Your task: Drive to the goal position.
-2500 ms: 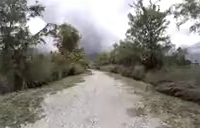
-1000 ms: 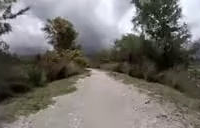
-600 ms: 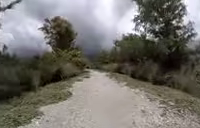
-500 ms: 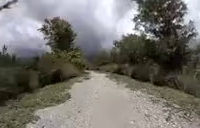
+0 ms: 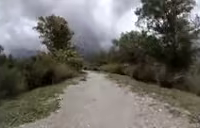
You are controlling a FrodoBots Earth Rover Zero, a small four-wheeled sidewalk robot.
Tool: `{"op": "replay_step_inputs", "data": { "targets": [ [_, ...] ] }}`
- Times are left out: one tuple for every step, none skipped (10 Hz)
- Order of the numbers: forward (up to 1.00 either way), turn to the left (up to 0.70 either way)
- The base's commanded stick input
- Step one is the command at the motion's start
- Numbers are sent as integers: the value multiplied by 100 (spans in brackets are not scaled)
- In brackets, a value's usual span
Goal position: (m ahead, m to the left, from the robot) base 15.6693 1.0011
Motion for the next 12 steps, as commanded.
{"op": "replay_step_inputs", "data": {
  "targets": [
    [85,0],
    [85,0],
    [85,0],
    [85,0],
    [85,0],
    [85,0],
    [85,0],
    [85,0],
    [85,0],
    [85,0],
    [85,0],
    [85,0]
  ]
}}
